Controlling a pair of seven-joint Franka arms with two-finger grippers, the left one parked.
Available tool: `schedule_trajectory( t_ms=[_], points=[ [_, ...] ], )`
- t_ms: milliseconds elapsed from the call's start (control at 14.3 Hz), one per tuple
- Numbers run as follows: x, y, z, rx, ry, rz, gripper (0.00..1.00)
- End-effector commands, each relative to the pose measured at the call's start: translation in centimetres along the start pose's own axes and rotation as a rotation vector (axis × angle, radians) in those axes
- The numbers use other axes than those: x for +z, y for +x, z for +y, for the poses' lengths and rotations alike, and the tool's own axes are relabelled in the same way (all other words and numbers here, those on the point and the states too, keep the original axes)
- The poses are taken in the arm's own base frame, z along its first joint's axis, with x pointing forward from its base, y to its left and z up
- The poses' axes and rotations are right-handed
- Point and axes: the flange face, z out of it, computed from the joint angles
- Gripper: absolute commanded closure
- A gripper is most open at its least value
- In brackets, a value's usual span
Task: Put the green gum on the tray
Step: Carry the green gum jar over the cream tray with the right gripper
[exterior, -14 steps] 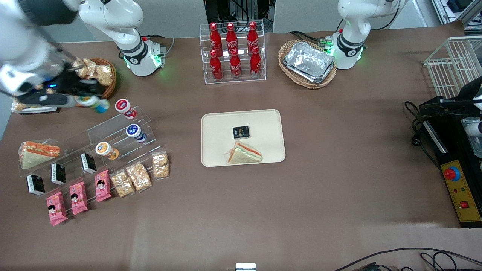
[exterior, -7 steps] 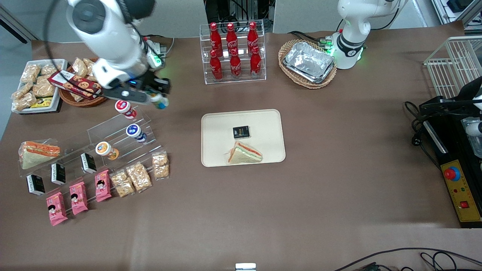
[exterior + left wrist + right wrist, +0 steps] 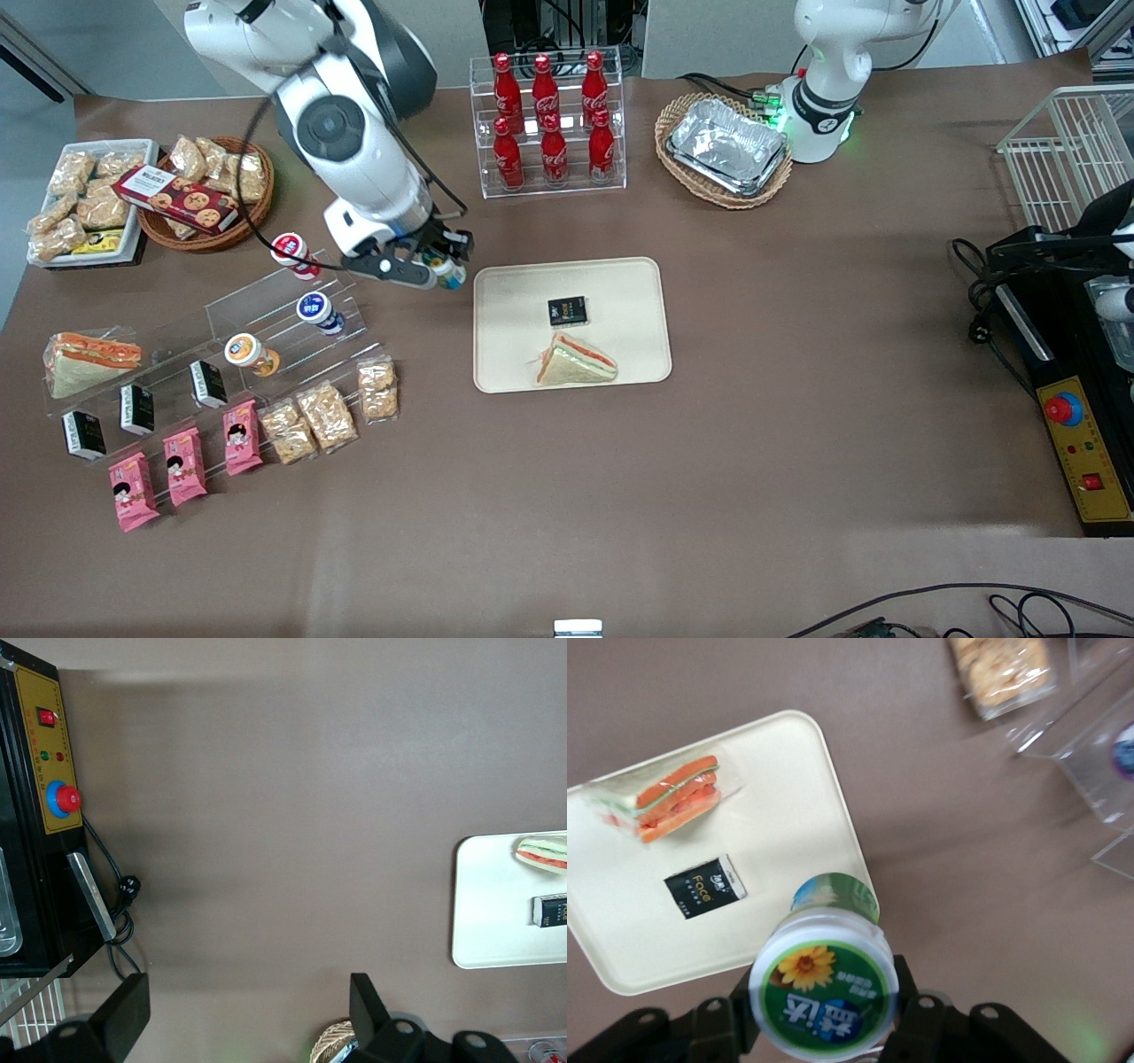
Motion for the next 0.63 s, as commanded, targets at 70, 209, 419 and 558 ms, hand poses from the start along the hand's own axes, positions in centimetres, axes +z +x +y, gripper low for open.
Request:
schedule_trajectory(
  t_ms=[70, 209, 419, 558],
  points=[
    [7.7, 1.1, -1.3, 0.015, 0.014, -0.002, 1.0],
    [10.9, 0.6, -2.7, 0.021, -0.01, 0.03, 1.0],
    [14.1, 1.0, -3.3, 0.039, -0.007, 0.069, 1.0],
    [15.7, 0.7, -3.8, 0.043, -0.006, 0.08, 1.0]
  ],
)
